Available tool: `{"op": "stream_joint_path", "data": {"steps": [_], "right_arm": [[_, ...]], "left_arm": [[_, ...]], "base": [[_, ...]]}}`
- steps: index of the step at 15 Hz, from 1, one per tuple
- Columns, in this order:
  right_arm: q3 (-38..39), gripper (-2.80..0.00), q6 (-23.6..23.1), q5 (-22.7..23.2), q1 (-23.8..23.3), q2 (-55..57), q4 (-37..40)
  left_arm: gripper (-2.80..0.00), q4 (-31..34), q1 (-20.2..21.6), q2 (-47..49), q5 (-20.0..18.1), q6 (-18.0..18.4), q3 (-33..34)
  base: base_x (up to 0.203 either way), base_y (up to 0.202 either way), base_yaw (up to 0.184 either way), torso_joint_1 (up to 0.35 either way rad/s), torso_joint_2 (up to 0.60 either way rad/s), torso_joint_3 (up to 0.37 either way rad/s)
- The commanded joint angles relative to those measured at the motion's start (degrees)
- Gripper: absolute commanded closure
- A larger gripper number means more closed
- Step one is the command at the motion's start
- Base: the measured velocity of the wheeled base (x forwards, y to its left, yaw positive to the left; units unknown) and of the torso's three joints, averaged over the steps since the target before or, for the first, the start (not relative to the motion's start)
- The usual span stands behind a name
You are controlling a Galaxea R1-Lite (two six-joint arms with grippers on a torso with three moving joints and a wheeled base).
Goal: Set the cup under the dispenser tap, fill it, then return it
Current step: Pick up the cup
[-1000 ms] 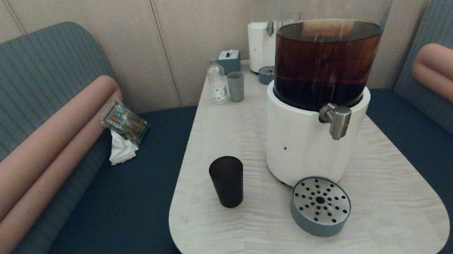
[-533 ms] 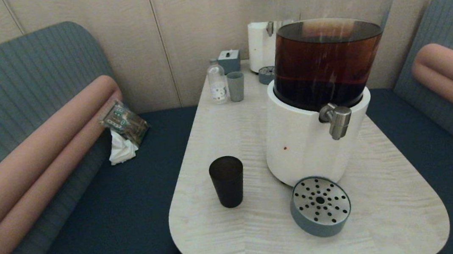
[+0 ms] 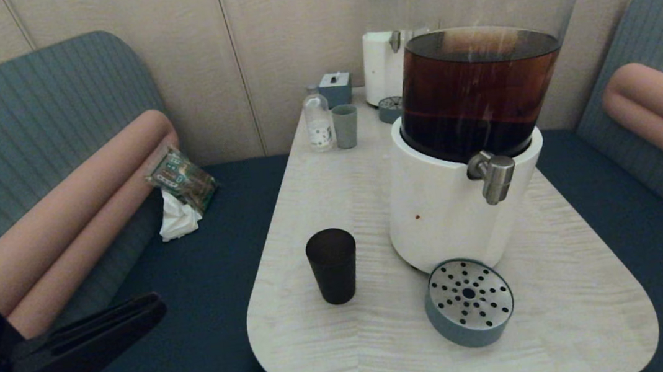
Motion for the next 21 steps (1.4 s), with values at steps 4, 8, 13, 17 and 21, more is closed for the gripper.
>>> {"op": "stream_joint_path", "data": {"steps": [4, 8, 13, 17, 21], "right_arm": [[0.01, 0.0, 0.01, 0.0, 0.0, 0.03, -0.01], [0.01, 0.0, 0.01, -0.04, 0.0, 0.07, -0.01], [0.01, 0.0, 0.01, 0.04, 0.0, 0.08, -0.01], [0.01, 0.0, 0.01, 0.05, 0.0, -0.01, -0.01], [0.01, 0.0, 0.01, -0.04, 0.0, 0.08, -0.01]], "left_arm": [[-2.8, -10.48, 1.3, 11.46, 0.38, 0.59, 5.64], [-2.8, -16.94, 1.86, 14.14, 0.33, 0.68, 9.34], [-2.8, -22.2, 2.35, 15.65, 0.07, 4.91, 11.1], [-2.8, -22.27, 2.51, 21.77, -0.58, 4.91, 2.75], [-2.8, -23.65, 10.82, 30.28, -12.74, 4.81, -1.31]], "base": [[0.0, 0.0, 0.0, 0.0, 0.0, 0.0], [0.0, 0.0, 0.0, 0.0, 0.0, 0.0], [0.0, 0.0, 0.0, 0.0, 0.0, 0.0], [0.0, 0.0, 0.0, 0.0, 0.0, 0.0], [0.0, 0.0, 0.0, 0.0, 0.0, 0.0]]}}
